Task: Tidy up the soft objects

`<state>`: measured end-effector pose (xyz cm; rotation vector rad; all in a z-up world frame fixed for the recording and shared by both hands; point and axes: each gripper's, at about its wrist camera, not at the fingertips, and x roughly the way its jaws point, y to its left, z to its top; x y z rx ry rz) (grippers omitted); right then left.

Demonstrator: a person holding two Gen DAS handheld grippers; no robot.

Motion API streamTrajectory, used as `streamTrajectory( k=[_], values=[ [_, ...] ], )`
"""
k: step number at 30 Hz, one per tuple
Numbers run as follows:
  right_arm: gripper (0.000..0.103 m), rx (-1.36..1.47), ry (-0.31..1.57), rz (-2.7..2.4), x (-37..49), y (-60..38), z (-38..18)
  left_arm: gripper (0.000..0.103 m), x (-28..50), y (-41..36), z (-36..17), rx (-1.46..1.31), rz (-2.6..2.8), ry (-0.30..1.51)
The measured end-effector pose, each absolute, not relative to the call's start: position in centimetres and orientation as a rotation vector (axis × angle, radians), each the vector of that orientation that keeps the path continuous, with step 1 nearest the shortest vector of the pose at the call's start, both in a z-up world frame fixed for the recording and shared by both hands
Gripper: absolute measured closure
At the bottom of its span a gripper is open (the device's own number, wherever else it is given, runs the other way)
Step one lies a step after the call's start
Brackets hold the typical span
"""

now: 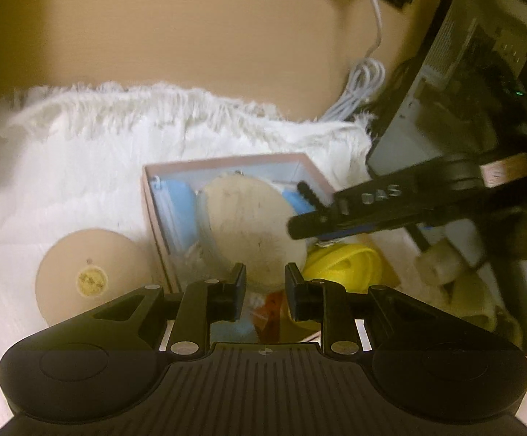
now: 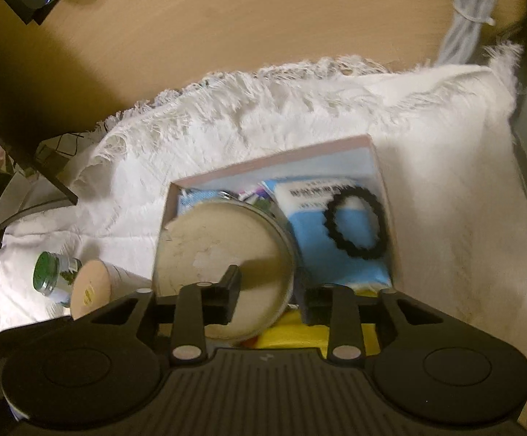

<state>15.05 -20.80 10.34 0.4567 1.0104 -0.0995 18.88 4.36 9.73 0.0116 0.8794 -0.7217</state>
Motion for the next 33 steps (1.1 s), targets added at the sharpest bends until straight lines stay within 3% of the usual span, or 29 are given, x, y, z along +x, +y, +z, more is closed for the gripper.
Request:
streamTrajectory(
  k=[12, 25, 31, 33],
  values=[
    [0.071, 0.289, 0.950, -0.122, 8.9, -19.6, 12.1, 0.077, 19.4, 3.5, 8.4, 0.087, -0.680, 0.900],
    [0.070, 0.285, 0.972, -0.180, 9.2, -17.0, 9.4, 0.077, 17.6, 4.8, 9.1, 0.028, -0.733, 0.856],
    [0.063, 0.204, 0.848, -0.185, 6.3, -16.4, 12.3, 0.077, 13.4, 8.7, 11.7, -0.054, -0.662, 0.722],
    [0.053, 0.165, 0.795, -0.159, 4.9, -16.1, 13.1, 0.077, 11.3, 10.0, 11.7, -0.055, -0.588, 0.667]
  ],
)
